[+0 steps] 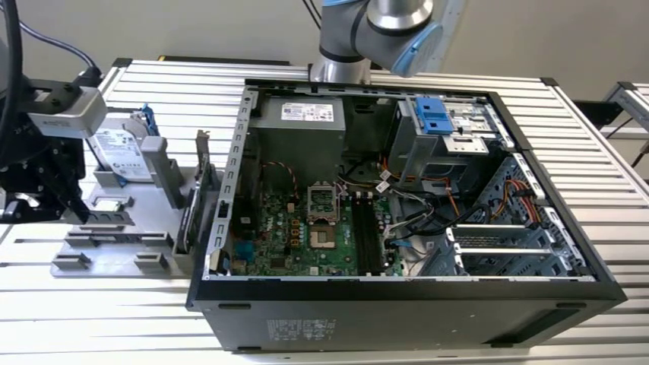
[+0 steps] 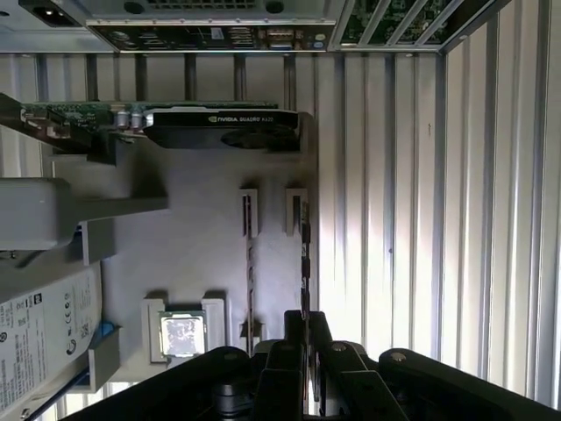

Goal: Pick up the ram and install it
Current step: 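Pick up the ram and move it above insertion slot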

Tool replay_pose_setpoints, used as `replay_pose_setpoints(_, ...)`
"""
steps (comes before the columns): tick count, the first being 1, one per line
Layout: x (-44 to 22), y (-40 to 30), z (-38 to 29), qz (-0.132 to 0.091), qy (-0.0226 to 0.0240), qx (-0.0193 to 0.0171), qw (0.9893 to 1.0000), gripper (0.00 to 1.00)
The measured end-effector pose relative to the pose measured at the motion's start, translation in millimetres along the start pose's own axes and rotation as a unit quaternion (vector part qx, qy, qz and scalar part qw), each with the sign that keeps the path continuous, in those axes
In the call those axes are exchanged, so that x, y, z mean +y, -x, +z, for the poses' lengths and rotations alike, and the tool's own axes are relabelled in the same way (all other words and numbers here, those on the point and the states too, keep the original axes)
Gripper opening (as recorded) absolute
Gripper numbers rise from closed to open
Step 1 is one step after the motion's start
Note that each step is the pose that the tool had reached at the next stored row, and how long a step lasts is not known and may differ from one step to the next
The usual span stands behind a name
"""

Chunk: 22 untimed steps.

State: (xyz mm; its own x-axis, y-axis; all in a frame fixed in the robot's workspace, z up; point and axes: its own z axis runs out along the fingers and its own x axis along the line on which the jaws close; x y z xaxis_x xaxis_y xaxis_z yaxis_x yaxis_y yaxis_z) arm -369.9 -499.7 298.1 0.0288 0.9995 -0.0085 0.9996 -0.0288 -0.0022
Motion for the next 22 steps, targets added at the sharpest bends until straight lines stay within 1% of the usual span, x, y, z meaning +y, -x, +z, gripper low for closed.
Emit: replay_pose_setpoints(22, -0.1, 0.2, -19.0, 0.000, -0.0001, 0.0000, 1.0000, 0.00)
